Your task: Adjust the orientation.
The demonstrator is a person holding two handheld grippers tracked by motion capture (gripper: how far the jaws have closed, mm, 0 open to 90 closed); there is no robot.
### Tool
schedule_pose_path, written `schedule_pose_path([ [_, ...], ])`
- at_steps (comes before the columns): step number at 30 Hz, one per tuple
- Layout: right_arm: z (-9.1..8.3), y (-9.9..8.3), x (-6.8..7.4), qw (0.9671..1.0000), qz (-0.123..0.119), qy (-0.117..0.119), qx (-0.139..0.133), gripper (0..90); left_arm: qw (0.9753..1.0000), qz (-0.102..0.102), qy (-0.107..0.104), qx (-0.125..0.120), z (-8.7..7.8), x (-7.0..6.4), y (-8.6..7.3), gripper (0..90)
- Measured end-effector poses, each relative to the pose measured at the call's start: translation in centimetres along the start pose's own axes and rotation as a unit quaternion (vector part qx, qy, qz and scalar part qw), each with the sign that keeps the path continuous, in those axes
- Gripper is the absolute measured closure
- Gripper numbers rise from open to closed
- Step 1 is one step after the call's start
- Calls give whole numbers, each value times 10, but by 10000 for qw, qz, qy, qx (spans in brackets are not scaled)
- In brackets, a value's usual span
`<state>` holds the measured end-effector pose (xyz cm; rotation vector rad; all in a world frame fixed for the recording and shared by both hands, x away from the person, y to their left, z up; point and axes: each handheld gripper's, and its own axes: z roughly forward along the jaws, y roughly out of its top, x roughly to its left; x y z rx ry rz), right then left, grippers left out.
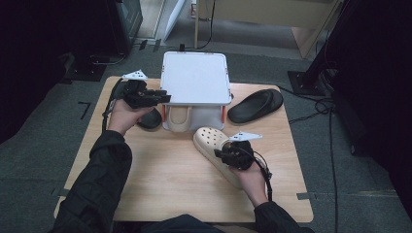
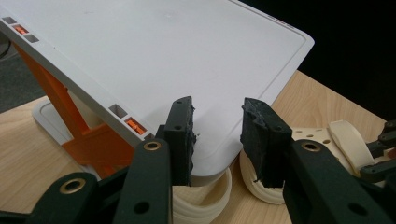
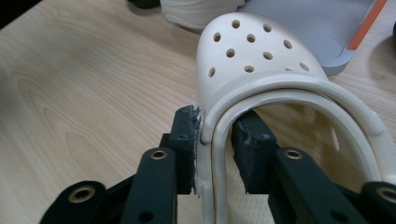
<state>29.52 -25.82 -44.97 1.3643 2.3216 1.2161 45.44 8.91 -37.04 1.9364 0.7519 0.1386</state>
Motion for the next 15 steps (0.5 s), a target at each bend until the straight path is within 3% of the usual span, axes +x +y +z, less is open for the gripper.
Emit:
schedule_pose_path([
  [6, -20, -2, -7, 9996, 4, 181, -223, 637, 10000, -2, -3, -5, 0, 0, 0, 646],
  [10, -35, -6, -16, 9995, -7, 118, -296, 757, 10000, 2, -4, -3, 0, 0, 0, 646],
  [15, -35, -14, -28, 9999, -54, -77, 51, 795, 10000, 1, -7, -11, 0, 0, 0, 646],
])
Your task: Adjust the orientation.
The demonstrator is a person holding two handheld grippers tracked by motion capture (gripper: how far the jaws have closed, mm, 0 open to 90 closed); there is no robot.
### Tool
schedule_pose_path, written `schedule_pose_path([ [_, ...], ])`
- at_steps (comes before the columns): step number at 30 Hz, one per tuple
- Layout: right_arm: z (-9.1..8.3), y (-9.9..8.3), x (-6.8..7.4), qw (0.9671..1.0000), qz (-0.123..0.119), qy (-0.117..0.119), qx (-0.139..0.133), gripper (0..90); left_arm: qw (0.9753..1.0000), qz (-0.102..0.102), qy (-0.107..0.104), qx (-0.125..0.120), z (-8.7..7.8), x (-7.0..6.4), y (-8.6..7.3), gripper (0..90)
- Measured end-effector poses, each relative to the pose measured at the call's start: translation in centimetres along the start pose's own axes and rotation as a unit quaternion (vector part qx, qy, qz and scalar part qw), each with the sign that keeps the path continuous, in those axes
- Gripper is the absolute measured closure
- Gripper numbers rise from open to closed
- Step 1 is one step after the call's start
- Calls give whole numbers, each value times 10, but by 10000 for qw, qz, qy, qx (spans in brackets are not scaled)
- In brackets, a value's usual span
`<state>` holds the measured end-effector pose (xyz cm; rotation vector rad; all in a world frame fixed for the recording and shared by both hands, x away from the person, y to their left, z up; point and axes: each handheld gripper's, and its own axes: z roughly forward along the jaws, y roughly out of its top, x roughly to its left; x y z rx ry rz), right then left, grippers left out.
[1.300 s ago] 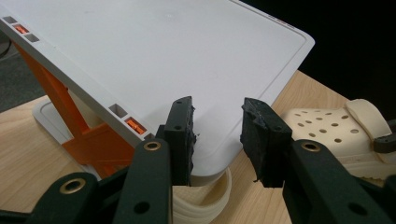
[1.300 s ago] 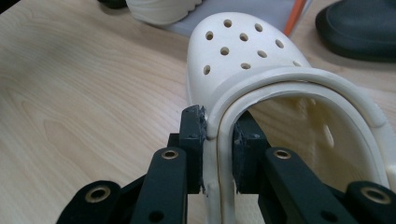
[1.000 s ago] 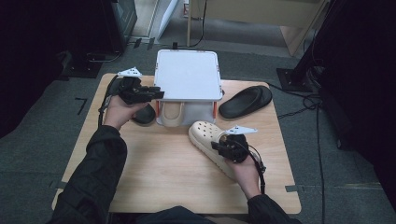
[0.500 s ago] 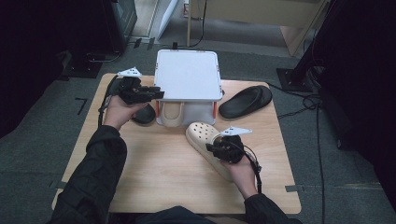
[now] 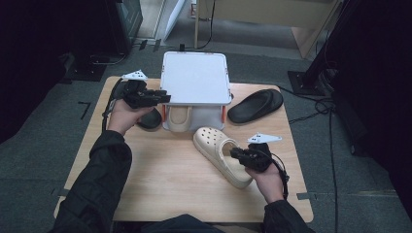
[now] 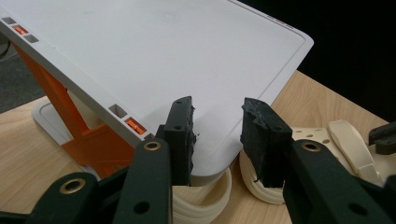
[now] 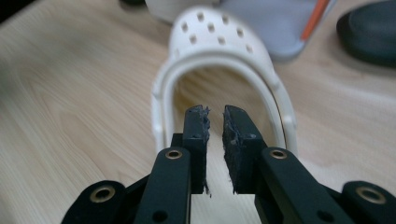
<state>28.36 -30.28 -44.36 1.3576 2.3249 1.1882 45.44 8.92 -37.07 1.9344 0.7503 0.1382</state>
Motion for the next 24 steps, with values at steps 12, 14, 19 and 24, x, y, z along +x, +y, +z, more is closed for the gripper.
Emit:
schedule_pose_path([
  [12, 23, 2, 23, 9985, -344, 92, 426, 798, 10000, -1, 1, -3, 0, 0, 0, 646],
  [14, 24, 3, 25, 9986, -332, 105, 386, 798, 10000, 1, 2, -3, 0, 0, 0, 646],
  [19, 27, 6, 29, 9990, -243, 172, 333, 786, 10000, -1, 1, -6, 0, 0, 0, 646],
  [24, 32, 9, 38, 9989, -261, 211, 315, 767, 10000, 6, -1, 0, 0, 0, 0, 646],
])
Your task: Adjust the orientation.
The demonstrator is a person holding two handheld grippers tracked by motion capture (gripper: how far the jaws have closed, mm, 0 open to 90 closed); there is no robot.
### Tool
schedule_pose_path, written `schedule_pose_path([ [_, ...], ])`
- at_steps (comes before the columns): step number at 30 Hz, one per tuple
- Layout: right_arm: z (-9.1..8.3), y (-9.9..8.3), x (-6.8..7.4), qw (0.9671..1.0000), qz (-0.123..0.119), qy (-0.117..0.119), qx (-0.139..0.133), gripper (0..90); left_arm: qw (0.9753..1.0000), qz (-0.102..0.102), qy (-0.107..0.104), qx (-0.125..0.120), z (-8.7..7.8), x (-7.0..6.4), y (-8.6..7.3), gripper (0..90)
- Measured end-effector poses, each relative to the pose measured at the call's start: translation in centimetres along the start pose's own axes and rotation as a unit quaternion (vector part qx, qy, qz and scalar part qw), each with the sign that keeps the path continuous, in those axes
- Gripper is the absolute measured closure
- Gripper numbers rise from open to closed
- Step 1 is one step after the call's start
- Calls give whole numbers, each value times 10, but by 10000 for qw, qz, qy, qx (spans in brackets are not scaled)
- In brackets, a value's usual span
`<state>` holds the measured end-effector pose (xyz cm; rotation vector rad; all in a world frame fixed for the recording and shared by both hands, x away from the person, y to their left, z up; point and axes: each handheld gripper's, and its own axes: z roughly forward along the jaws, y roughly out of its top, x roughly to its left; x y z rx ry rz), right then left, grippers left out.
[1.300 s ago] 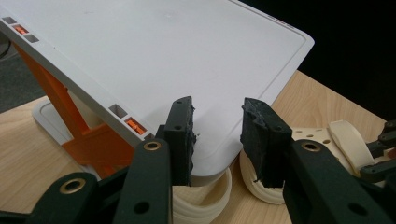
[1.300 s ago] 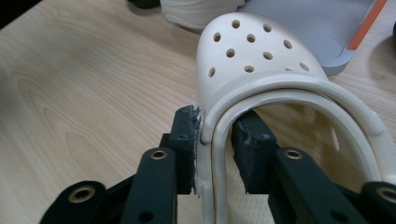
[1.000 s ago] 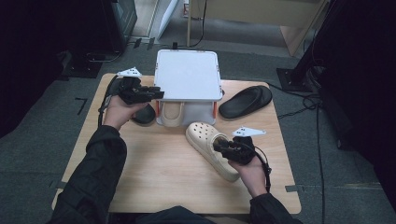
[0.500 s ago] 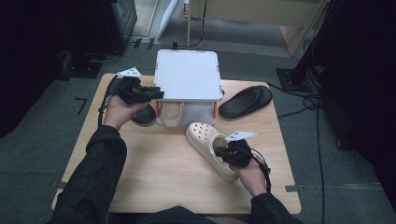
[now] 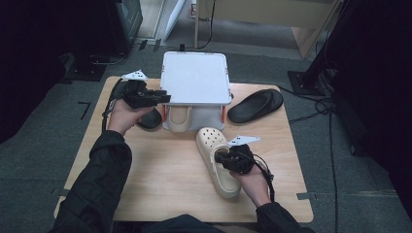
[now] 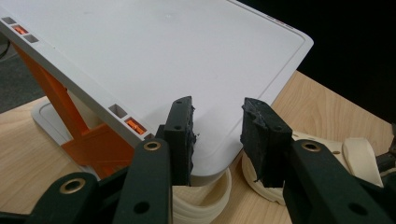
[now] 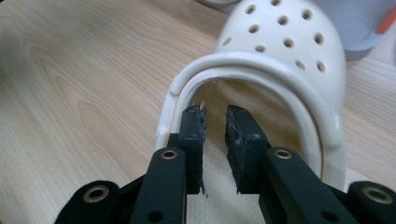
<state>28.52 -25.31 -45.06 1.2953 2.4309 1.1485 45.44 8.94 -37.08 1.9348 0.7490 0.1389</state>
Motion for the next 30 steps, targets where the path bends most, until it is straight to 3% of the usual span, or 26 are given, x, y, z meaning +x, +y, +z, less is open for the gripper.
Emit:
schedule_pose_path([
  [10, 12, 7, 15, 10000, -25, 35, -44, 764, 10000, -5, 0, -2, 0, 0, 0, 646],
  [18, 16, 8, 16, 9999, -5, 33, -102, 755, 10000, -2, -5, -4, 0, 0, 0, 646],
  [23, 9, 7, 15, 9999, -23, 108, -64, 708, 10000, 0, -4, -5, 0, 0, 0, 646],
  [30, -7, 8, 17, 9993, -50, 246, -285, 658, 10000, -1, 1, -2, 0, 0, 0, 645],
])
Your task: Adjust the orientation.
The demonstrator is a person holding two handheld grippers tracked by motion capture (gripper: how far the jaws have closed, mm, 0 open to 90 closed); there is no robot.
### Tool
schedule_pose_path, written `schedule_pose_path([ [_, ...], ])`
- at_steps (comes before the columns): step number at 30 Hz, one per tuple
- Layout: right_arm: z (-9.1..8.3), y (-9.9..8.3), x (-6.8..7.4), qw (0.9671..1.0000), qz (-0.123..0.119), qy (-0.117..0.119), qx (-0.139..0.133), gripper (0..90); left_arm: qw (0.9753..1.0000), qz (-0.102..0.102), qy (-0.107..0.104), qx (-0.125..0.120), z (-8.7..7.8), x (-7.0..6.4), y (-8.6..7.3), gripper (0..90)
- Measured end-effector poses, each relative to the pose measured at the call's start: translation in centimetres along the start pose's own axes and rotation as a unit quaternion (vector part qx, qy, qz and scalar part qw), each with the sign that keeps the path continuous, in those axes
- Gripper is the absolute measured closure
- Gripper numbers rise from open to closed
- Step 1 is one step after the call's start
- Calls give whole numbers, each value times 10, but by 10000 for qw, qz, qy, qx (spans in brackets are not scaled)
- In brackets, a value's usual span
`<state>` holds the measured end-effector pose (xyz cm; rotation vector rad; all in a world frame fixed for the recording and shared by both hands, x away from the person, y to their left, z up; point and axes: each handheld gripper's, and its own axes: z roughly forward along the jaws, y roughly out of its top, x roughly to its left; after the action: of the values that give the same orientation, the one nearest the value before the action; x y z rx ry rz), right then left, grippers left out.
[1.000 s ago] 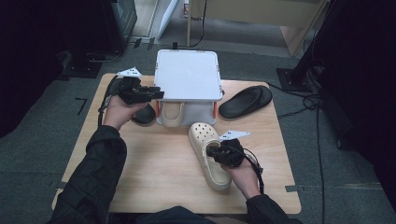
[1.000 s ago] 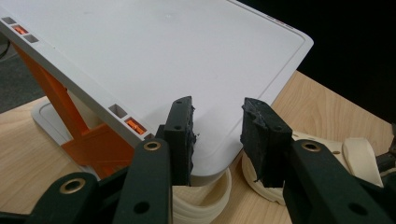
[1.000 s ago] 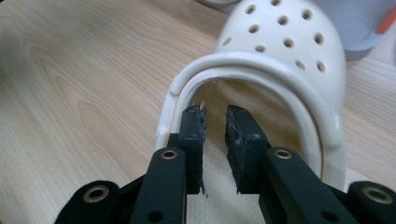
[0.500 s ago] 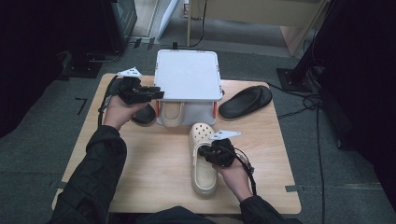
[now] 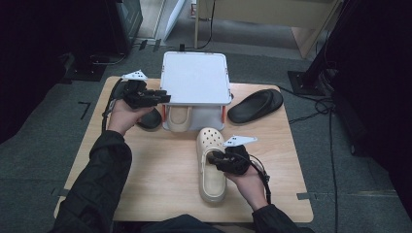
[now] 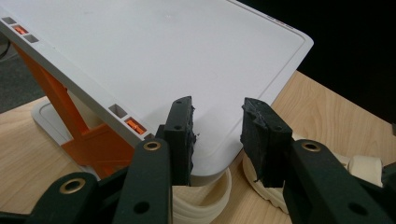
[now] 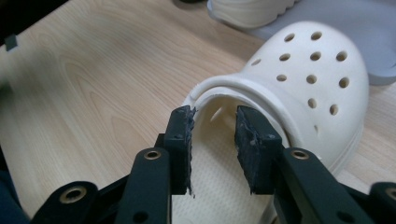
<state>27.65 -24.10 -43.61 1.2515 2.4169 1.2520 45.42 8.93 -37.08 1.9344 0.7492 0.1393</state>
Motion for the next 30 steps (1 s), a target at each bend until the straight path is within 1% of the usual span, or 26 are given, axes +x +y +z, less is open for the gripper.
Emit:
schedule_pose_path([
  [4, -12, 4, -3, 9997, 27, -8, -233, 647, 10000, -4, -2, 0, 0, 0, 0, 646],
  [7, -21, 6, -10, 9989, 11, -59, -460, 628, 10000, -7, -6, -4, 0, 0, 0, 645],
  [9, -24, 6, -15, 9985, 48, -103, -541, 612, 10000, -10, -6, -5, 0, 0, 0, 645],
  [12, -22, 5, -21, 9987, 92, -101, -483, 562, 10000, -11, -6, -5, 0, 0, 0, 646],
  [13, -19, 3, -22, 9989, 47, -102, -452, 552, 10000, -12, -7, -6, 0, 0, 0, 646],
  [15, -14, 1, -24, 9993, 31, -53, -370, 539, 10000, -11, -10, -4, 0, 0, 0, 645],
  [16, -11, -1, -23, 9994, 14, -63, -335, 517, 10000, -14, -11, -5, 0, 0, 0, 645],
  [17, -7, -2, -24, 9993, -64, -125, -332, 497, 10000, -15, -12, -5, 0, 0, 0, 645],
  [18, -5, -3, -24, 9994, -78, -156, -312, 482, 10000, -17, -11, -8, 0, 0, 0, 645],
  [21, 4, -6, -27, 9997, -12, -199, -164, 461, 10000, -14, -7, -6, 0, 0, 0, 645],
  [22, 7, -7, -27, 9995, -44, -273, -181, 460, 10000, -16, -9, -7, 0, 0, 0, 645],
  [23, 9, -8, -28, 9991, -133, -335, -213, 460, 10000, -15, -6, -6, 0, 0, 0, 646],
  [27, 15, -9, -35, 9984, -74, -529, -169, 465, 10000, -16, -2, -6, 0, 0, 0, 644],
  [30, 17, -10, -36, 9982, -136, -552, -206, 468, 10000, -16, -4, -5, 0, 0, 0, 643],
])
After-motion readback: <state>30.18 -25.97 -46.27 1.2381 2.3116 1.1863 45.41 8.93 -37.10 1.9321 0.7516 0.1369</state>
